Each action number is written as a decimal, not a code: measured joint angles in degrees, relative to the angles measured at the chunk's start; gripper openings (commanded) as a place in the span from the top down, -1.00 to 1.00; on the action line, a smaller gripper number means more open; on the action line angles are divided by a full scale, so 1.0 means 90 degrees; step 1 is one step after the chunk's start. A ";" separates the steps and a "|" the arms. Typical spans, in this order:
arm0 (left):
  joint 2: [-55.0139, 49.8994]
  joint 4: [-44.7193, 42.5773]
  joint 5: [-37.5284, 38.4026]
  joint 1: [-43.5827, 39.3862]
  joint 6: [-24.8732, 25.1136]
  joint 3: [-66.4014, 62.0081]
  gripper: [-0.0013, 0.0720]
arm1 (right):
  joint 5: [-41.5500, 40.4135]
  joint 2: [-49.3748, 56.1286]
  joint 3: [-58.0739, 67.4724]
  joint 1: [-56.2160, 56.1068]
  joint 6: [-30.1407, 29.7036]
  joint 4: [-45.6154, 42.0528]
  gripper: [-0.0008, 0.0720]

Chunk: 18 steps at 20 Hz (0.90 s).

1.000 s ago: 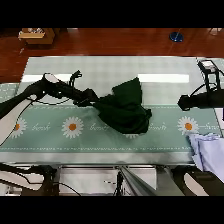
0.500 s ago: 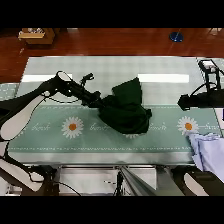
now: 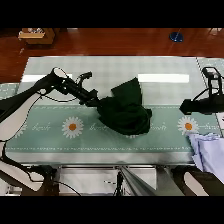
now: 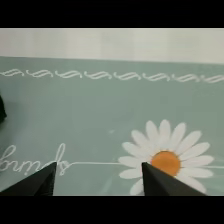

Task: Fold the shirts.

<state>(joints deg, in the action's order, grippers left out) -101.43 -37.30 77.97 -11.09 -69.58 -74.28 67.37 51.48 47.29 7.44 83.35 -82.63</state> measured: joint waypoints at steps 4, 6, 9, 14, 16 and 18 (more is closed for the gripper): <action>0.0277 0.0000 0.0175 0.0090 0.0010 -0.0024 0.90 | -0.0610 0.0022 -0.0967 0.0566 -0.0726 0.2118 -0.70; 0.0352 0.0002 0.0284 0.0107 0.0007 -0.0027 0.90 | -0.1086 0.0151 -0.1418 0.0663 -0.1083 0.2953 -0.69; 0.0440 0.0000 0.0391 0.0121 -0.0024 -0.0029 0.90 | -0.1564 0.0631 -0.1831 0.0733 -0.1860 0.4143 -0.69; 0.0549 0.0002 0.0478 0.0134 -0.0187 -0.0032 0.90 | -0.1836 0.1807 -0.2033 0.0763 -0.3135 0.5688 -0.64; 0.0593 0.0002 0.0483 0.0134 -0.0211 -0.0032 0.90 | -0.1836 0.2256 -0.2050 0.0680 -0.3490 0.6130 -0.44; 0.0639 0.0005 0.0483 0.0134 -0.0228 -0.0032 0.90 | -0.1824 0.2623 -0.2057 0.0483 -0.3764 0.6479 -0.39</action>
<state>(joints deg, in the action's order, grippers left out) -95.68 -37.26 82.32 -9.89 -71.64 -74.56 50.96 75.09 28.77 11.79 49.47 -24.32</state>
